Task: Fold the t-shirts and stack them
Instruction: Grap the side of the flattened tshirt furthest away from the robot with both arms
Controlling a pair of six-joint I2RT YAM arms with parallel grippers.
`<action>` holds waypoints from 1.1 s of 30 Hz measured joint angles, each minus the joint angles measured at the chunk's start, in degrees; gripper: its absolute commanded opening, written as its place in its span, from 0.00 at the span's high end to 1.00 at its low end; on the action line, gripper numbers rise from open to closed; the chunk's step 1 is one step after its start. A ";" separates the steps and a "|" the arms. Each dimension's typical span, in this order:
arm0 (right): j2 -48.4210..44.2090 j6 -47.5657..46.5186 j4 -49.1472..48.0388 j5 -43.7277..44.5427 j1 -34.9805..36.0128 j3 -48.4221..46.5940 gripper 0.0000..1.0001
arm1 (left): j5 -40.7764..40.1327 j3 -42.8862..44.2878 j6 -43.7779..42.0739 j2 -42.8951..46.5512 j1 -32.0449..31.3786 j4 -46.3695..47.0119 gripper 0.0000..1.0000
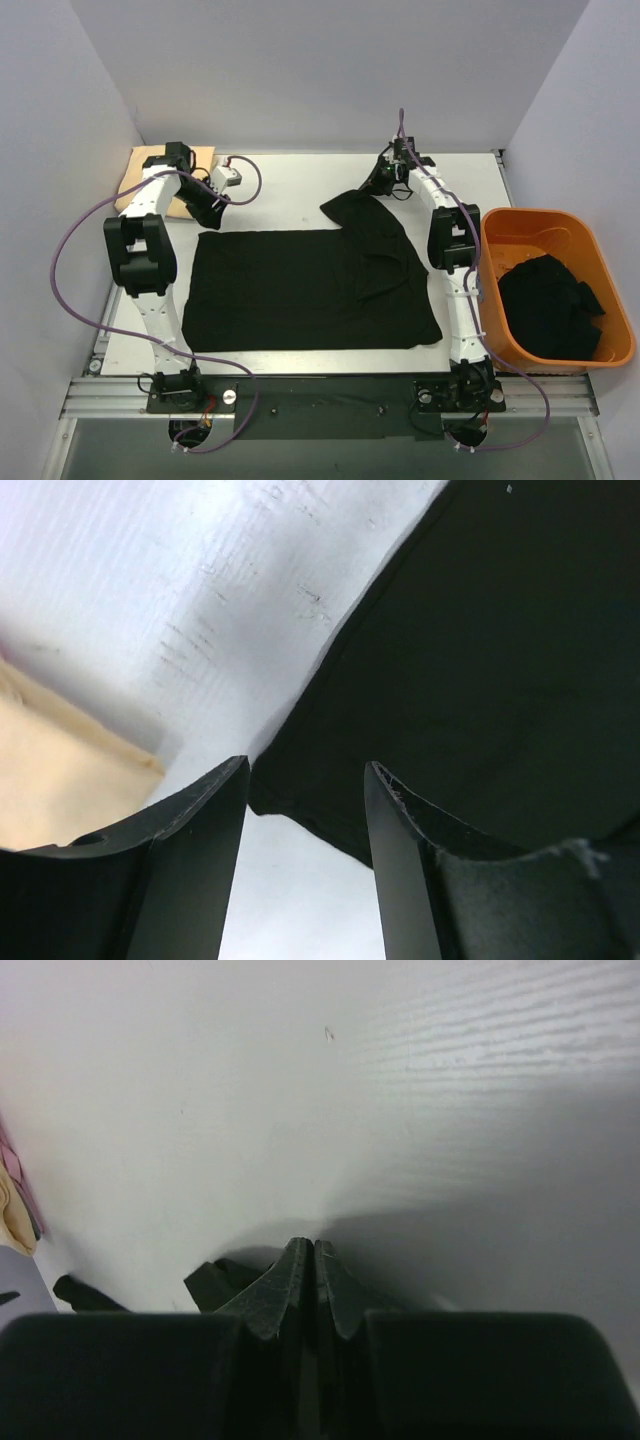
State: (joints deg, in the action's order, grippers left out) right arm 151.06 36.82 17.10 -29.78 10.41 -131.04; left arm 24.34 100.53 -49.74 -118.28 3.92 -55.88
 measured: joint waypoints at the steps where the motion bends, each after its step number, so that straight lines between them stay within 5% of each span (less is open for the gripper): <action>1: -1.36 -0.50 -0.07 -0.37 -0.28 1.84 1.00 | -0.42 2.10 -2.71 -1.73 -0.22 -1.99 0.39; 5: -7.23 -2.10 -0.22 -1.53 -0.76 7.54 1.00 | -2.80 8.04 -10.29 -7.98 -0.50 -6.88 0.39; 8: -10.32 -2.91 -0.44 -2.62 -0.61 8.48 1.00 | -4.96 8.50 -14.36 -9.77 -0.33 -9.31 0.54; 22: -15.39 -6.03 -1.25 -4.61 -0.57 12.44 1.00 | -11.13 6.47 -18.84 -12.04 -1.57 -8.96 0.53; 24: -15.93 -6.54 -0.98 -4.72 -0.59 13.46 1.00 | -11.67 4.63 -19.67 -11.15 -1.60 -8.11 0.69; 25: -16.02 -6.71 -0.85 -4.76 -0.57 13.55 1.00 | -11.98 3.82 -19.58 -10.62 -1.62 -7.52 0.92; 26: -16.20 -6.95 -0.70 -4.81 -0.57 13.64 1.00 | -12.46 2.69 -20.00 -10.10 -1.66 -6.69 1.00; 33: -22.80 -9.70 1.25 -5.86 -0.59 20.15 1.00 | -13.64 -1.25 -19.93 -7.43 -1.64 -4.15 1.00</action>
State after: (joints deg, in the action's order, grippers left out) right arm 128.27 27.11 18.35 -35.64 9.82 -110.89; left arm 10.70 99.29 -69.67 -125.71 2.28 -60.03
